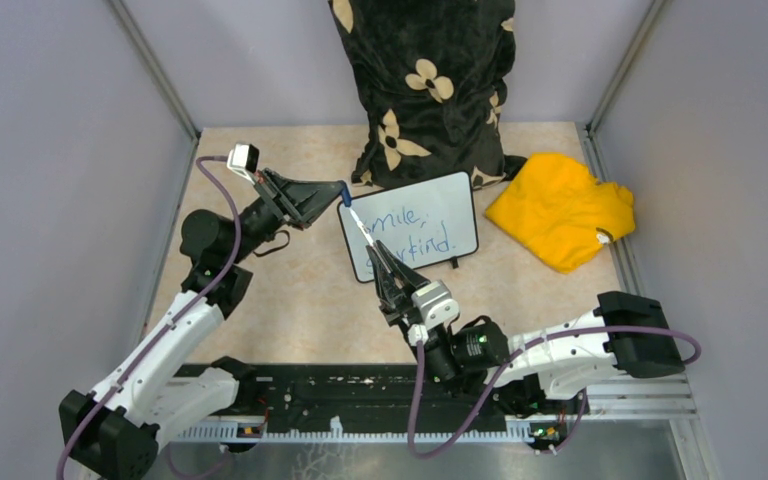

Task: Write a sentence on the whiteboard
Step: Close the whiteboard marker at the center of the board.

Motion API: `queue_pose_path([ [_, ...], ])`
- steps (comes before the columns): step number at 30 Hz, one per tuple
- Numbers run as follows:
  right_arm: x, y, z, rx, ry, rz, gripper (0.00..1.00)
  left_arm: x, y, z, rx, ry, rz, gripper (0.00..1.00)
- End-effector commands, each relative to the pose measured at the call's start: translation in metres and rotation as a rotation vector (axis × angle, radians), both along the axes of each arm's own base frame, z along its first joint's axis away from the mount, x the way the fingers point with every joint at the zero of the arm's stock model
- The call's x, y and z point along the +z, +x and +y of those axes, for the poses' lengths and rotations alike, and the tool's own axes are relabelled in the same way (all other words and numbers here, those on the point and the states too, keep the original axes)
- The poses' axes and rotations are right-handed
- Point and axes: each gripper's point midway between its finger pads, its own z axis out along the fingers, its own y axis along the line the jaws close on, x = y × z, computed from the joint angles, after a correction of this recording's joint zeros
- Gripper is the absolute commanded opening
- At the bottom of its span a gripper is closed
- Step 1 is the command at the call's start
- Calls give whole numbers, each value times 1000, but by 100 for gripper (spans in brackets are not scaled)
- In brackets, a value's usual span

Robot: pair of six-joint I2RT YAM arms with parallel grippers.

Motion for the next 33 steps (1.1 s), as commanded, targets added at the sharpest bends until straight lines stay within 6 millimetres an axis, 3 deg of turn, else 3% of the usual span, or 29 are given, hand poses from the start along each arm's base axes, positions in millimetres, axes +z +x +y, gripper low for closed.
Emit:
queue_pose_path([
  [1,32,-2,-18,13,160,-10,0,-5,-18,-12,-83,31,-29,0],
  [20,43,1,-41,-20,223,-10,0,-12,-21,-12,-62,82,-67,0],
  [33,47,1,-44,-8,240,-1,0,-17,-18,-10,-36,108,-66,0],
])
